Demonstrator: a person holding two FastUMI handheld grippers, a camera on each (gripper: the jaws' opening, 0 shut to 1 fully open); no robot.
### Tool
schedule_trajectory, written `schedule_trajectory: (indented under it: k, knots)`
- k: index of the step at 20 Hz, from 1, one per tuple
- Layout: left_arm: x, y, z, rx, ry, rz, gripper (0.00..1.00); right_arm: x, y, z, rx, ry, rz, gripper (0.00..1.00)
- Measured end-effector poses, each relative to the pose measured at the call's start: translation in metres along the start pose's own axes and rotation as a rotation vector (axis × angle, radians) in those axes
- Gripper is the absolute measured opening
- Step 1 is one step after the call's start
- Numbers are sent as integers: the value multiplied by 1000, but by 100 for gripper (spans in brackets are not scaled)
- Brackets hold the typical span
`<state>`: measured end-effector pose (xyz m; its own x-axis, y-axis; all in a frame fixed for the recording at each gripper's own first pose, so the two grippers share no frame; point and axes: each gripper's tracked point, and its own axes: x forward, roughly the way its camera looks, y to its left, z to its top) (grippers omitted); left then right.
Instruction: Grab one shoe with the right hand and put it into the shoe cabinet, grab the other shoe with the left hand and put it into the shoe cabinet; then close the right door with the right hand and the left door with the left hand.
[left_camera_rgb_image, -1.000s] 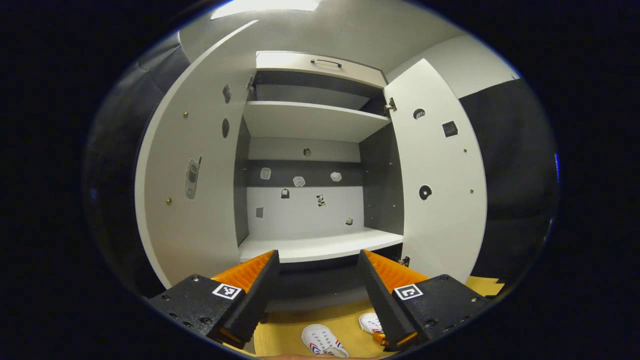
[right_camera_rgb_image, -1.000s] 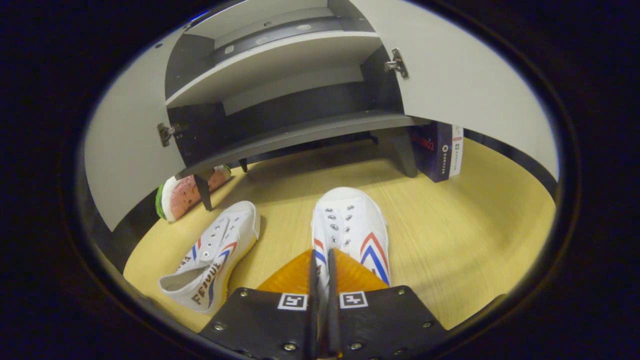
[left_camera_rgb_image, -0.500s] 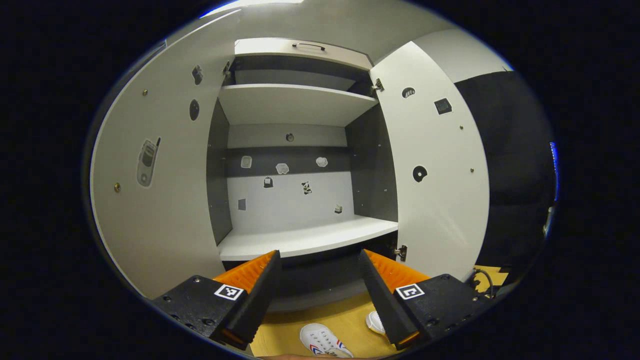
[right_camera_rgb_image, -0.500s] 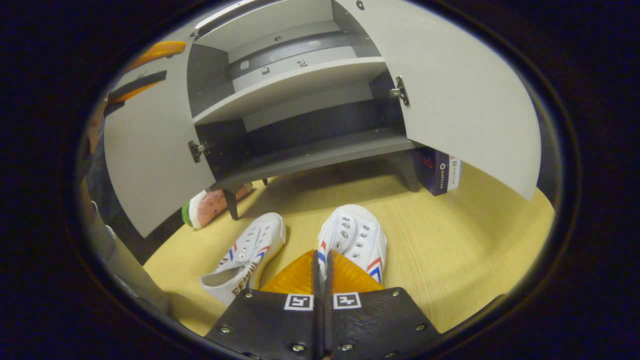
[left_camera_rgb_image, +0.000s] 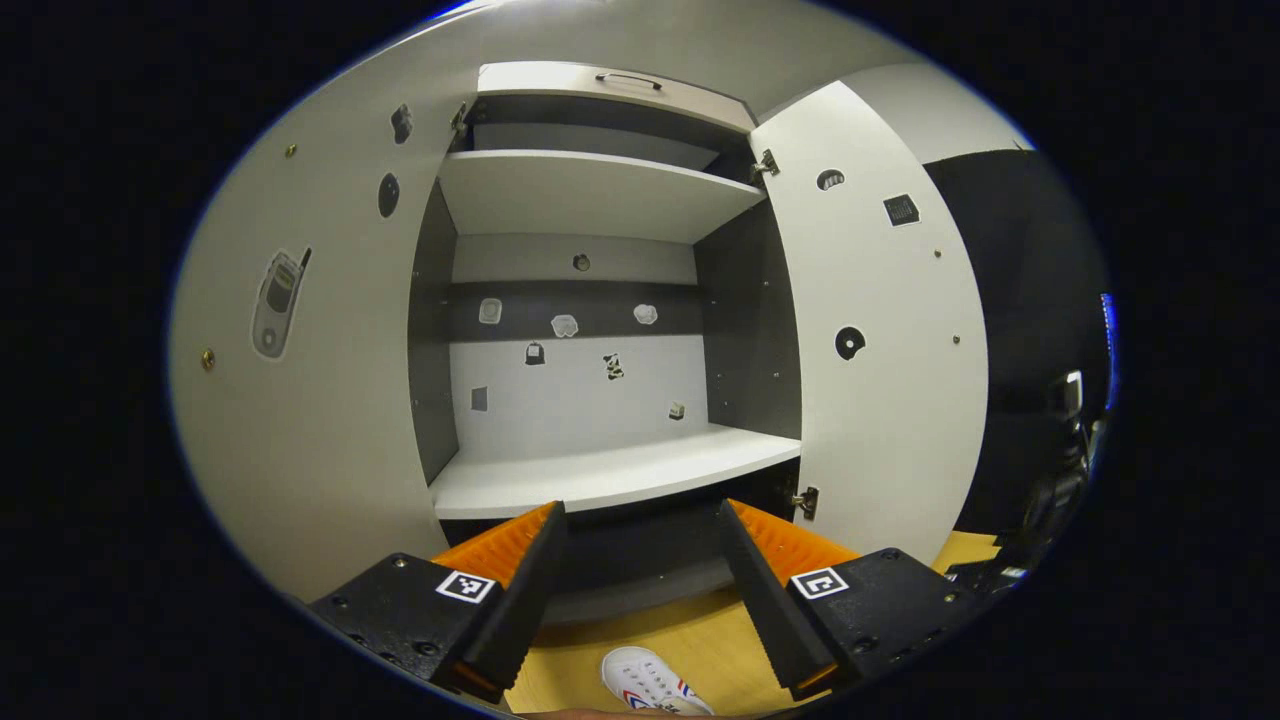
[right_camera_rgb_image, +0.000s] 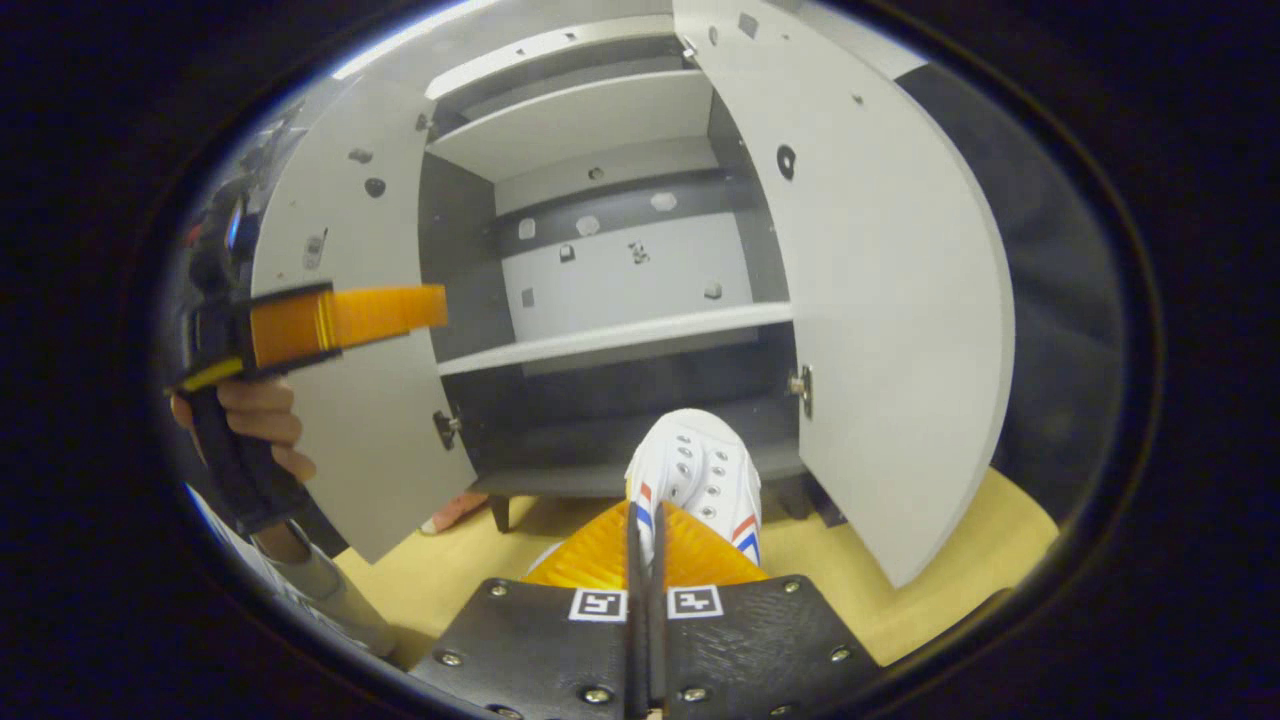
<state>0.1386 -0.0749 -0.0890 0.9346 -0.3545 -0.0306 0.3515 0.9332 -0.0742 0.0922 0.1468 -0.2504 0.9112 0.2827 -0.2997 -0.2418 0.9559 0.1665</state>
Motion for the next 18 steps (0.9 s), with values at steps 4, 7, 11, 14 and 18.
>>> schedule_trajectory:
  k: [4, 7, 11, 14, 18]
  knots:
    - [1, 18, 2, -25, 0, 72, 92, -2, 5, 85, -69, -96, -22, 1]
    - [1, 21, 1, -49, 9, 76, 92, 11, 23, 148, -155, -151, -24, 0]
    - [3, 29, 0, -70, 15, 89, 92, 39, 50, 205, -154, -182, 0, 1]
    - [3, 34, 1, -85, 16, 104, 92, 70, 68, 231, -177, -173, 26, 1]
    - [1, 31, 0, -89, 18, 98, 92, 122, 82, 265, -193, -176, 60, 1]
